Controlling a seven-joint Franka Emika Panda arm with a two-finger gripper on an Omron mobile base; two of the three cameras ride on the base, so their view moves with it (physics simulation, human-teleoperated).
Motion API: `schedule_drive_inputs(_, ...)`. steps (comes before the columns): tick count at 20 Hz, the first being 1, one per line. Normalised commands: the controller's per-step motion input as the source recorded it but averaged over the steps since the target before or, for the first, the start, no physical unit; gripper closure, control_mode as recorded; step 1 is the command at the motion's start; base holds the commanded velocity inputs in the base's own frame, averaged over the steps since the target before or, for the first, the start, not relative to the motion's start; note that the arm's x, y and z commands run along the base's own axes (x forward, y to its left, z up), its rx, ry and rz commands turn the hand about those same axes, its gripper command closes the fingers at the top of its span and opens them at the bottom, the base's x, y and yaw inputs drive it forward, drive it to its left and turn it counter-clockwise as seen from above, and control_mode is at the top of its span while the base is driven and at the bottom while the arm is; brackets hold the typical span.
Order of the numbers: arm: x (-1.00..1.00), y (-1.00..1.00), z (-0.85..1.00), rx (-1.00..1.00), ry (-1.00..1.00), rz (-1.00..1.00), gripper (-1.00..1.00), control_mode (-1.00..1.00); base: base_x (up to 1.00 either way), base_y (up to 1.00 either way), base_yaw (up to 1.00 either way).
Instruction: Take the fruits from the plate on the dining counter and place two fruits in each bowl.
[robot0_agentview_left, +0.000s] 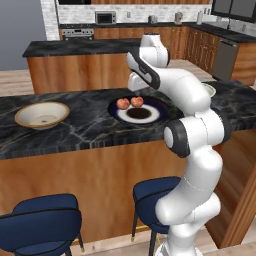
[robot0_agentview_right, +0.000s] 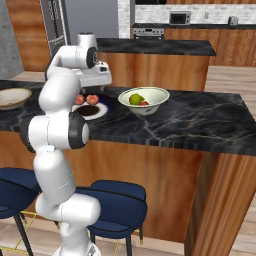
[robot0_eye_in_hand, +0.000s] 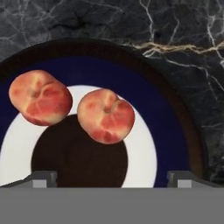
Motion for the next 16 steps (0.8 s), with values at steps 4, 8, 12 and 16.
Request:
schedule_drive_inputs(4, 0.0, 0.01, -0.23, 0.01, -0.03, 0.0, -1.0, -1.0, 0.0, 0.0, 0.0)
schedule_drive_inputs(8, 0.41, 0.15, -0.06, 0.0, 0.0, -0.01, -1.0, -1.0, 0.0, 0.0, 0.0)
schedule_drive_inputs(12, 0.26, 0.18, -0.11, 0.04, 0.02, -0.01, -1.0, -1.0, 0.0, 0.0, 0.0)
schedule_drive_inputs(16, 0.14, 0.06, -0.14, 0.04, 0.05, -0.02, -1.0, -1.0, 0.0, 0.0, 0.0)
